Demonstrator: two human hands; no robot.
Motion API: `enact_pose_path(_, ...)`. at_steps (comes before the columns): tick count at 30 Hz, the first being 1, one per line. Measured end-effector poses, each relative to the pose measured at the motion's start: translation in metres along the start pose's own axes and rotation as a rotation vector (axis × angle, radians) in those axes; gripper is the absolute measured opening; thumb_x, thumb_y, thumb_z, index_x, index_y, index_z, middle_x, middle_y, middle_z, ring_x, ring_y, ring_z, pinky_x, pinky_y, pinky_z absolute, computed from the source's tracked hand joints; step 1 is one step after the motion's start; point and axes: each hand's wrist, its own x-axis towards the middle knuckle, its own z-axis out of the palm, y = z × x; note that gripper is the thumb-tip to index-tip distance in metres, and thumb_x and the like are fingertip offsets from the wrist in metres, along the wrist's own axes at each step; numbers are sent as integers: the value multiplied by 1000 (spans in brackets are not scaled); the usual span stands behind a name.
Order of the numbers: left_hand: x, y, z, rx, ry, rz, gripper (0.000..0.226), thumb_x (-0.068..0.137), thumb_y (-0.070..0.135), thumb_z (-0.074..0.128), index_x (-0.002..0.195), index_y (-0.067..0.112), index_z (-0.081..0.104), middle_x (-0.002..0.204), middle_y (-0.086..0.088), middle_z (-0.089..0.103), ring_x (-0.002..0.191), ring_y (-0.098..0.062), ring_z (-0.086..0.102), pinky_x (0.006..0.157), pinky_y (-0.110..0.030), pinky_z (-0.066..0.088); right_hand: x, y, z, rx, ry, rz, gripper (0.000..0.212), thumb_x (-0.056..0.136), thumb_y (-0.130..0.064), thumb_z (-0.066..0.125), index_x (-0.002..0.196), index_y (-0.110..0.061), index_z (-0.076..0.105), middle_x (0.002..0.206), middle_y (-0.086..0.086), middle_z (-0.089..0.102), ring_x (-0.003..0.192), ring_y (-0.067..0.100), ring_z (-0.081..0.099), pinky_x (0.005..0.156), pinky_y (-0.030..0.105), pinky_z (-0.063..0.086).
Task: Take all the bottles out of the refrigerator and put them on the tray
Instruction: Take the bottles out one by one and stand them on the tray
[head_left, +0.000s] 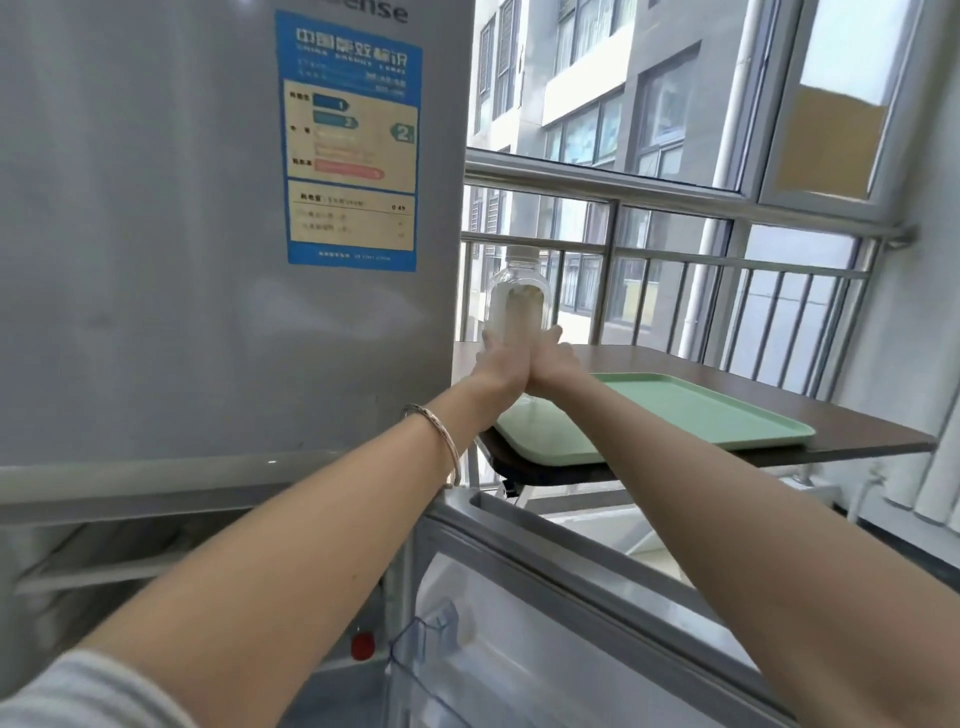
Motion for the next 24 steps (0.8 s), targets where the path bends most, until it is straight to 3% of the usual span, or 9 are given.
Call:
enact_pose_path(2,-16,3,-4,3,-17,51,65,101,48,23,154,12,14,153,-14,36,143,-31,32,118,-43,24,-14,-4,1,28,173,-62,63,97,-33,50,145,0,25,145,23,38,130,39,44,104,47,41)
enact_pose_path(4,-38,8,-11,-10,-25,126,58,102,44,23,144,7,40,139,-14,53,132,-27,47,113,-39,34,-34,-9,1,145,307,-173,32,100,-21,42,127,-3,39,123,19,54,102,34,58,85,44,48)
enact_pose_path(6,-62,12,-22,13,9,146,54,103,41,25,135,6,51,130,-13,59,122,-25,54,107,-35,39,-57,-15,1,210,330,-250,19,99,-15,42,116,-8,41,105,14,61,82,28,59,70,41,46)
enact_pose_path(9,-98,4,-44,81,124,164,49,102,37,30,124,4,58,120,-13,64,113,-25,59,101,-36,45,-96,-27,12,205,265,-358,17,96,-9,49,112,-10,45,85,6,61,80,29,64,70,43,53)
enact_pose_path(14,-145,-37,-86,257,276,67,47,104,33,27,126,2,55,125,-15,60,115,-27,56,97,-35,43,-152,-47,51,52,66,-482,11,91,-12,54,101,-11,50,94,9,63,93,32,63,67,35,40)
enact_pose_path(18,-166,-85,-116,385,321,-107,47,103,31,24,133,7,50,137,-13,53,125,-28,49,100,-34,37,-179,-55,101,21,-143,-507,19,86,-16,60,104,-8,61,103,10,69,97,33,66,74,36,50)
enact_pose_path(21,-173,-128,-134,461,307,-213,46,103,25,24,130,3,55,136,-17,55,124,-30,51,101,-34,40,-187,-53,149,-16,-321,-470,25,86,-19,60,108,-8,65,108,11,70,101,32,66,74,32,49)
enact_pose_path(24,-170,-176,-147,528,237,-327,43,101,24,30,120,0,60,125,-18,61,114,-32,58,90,-32,44,-183,-45,205,-163,-526,-428,27,93,-18,53,114,-6,63,115,13,67,107,32,63,72,31,43)
